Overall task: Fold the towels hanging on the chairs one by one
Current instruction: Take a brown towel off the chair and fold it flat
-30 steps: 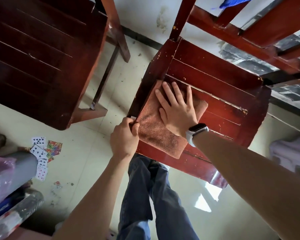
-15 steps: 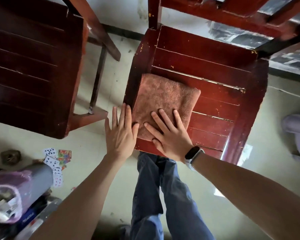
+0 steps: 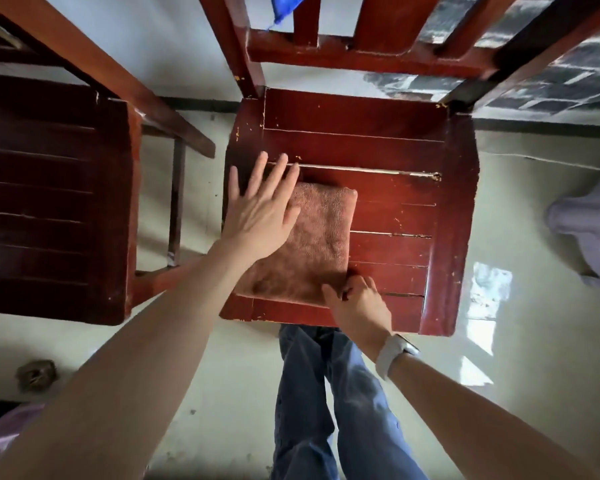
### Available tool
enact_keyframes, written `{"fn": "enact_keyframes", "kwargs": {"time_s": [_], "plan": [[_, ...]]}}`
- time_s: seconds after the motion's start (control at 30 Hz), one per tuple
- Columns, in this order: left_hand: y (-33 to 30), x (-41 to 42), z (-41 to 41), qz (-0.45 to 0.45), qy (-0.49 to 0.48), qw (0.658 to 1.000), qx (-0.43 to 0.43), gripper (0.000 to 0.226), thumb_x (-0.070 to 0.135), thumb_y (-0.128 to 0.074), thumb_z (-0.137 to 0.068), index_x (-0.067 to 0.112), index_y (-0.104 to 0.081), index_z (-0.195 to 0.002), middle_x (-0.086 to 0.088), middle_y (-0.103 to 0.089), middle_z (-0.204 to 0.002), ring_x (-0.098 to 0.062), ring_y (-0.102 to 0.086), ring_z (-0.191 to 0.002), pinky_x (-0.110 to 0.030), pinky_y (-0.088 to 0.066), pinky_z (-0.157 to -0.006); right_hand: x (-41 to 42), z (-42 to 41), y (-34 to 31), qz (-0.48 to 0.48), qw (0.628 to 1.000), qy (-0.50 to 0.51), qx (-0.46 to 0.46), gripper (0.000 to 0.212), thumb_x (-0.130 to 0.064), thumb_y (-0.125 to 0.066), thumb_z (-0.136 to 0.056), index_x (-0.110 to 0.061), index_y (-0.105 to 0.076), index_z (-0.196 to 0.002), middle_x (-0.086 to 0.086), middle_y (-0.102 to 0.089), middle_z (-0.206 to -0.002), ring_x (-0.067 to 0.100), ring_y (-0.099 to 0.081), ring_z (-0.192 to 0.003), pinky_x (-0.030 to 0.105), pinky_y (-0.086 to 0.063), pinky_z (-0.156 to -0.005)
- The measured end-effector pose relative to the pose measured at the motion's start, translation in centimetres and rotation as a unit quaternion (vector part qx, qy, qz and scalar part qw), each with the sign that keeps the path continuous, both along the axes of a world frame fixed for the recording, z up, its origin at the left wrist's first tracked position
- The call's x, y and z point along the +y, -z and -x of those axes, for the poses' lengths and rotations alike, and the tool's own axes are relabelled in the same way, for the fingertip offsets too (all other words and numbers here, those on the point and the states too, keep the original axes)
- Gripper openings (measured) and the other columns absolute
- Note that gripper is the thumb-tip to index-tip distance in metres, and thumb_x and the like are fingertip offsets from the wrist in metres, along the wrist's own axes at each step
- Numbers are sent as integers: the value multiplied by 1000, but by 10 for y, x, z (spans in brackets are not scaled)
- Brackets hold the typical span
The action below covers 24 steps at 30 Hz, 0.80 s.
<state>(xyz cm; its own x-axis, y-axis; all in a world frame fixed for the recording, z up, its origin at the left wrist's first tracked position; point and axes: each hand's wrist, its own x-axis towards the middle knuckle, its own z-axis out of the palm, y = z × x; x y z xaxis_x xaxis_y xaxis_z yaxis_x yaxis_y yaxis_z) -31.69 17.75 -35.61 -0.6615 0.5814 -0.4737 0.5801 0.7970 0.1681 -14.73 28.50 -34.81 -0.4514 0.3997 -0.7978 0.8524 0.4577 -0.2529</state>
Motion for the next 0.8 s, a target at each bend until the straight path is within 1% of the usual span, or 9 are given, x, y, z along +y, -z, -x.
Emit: {"fn": "enact_keyframes", "kwargs": {"time_s": [0.07,0.17,0.27,0.33,0.4,0.5,0.63,0.7,0.8], "plan": [[4,9,11,3,4,1000,-6,53,40,-28,-97,19,-22,-145,0,-24,-154,-22,-10,-144,-58,4,-112,4,6,-1,29,999,22,-1,34,-43,-52,-84,-11,-53,-96,5,-53,-104,30,-56,-98,33,-43,-80],[3,8,12,-26,-55,997,42,39,31,-38,-95,14,-51,-128,-10,-57,-124,-30,-47,-121,-55,-18,-112,32,20,-2,34,998,48,21,25,-34,-56,-80,-13,-53,-93,4,-56,-91,27,-57,-86,29,-42,-72],[1,1,3,-11,-202,979,17,37,37,-48,-89,14,-59,-115,-15,-62,-105,-35,-57,-101,-48,-41,-95,73,39,-5,-33,960,199,193,17,-21,-57,-80,-14,-49,-92,5,-52,-94,29,-55,-92,35,-44,-77],[-1,0,1,-34,-298,953,-47,39,40,-54,-85,15,-60,-113,-14,-60,-106,-34,-57,-101,-43,-45,-90,92,47,-5,-77,921,274,265,23,-18,-56,-80,-11,-50,-101,4,-50,-101,27,-54,-100,39,-44,-89],[-1,3,0,-83,-318,941,-85,39,34,-56,-87,11,-58,-119,-15,-59,-113,-32,-56,-107,-37,-43,-91,93,49,-2,-68,927,304,207,33,-25,-58,-82,-5,-51,-106,3,-51,-101,22,-52,-98,33,-42,-90],[-6,13,3,-113,-305,937,-125,42,26,-50,-93,6,-50,-129,-15,-54,-129,-29,-50,-118,-33,-37,-98,72,39,10,-8,947,309,83,47,-40,-57,-75,0,-58,-97,13,-65,-89,28,-61,-83,31,-46,-71],[-7,21,15,-94,-331,919,-193,44,26,-52,-91,8,-49,-131,-14,-54,-131,-29,-51,-118,-36,-41,-100,48,39,11,29,903,422,74,21,-18,-56,-84,2,-61,-84,10,-58,-74,22,-53,-70,25,-37,-60],[-8,23,23,-86,-346,906,-227,44,28,-57,-88,11,-51,-127,-11,-58,-125,-27,-55,-112,-40,-45,-97,44,43,9,46,879,467,88,16,-13,-54,-86,-5,-60,-74,6,-55,-68,20,-52,-69,27,-39,-63],[-17,27,29,-80,-352,886,-292,35,23,-60,-87,13,-55,-120,-4,-63,-110,-18,-59,-95,-29,-46,-80,42,42,3,70,860,492,117,12,-12,-51,-89,-5,-59,-94,5,-56,-80,20,-52,-80,28,-40,-72]]}}
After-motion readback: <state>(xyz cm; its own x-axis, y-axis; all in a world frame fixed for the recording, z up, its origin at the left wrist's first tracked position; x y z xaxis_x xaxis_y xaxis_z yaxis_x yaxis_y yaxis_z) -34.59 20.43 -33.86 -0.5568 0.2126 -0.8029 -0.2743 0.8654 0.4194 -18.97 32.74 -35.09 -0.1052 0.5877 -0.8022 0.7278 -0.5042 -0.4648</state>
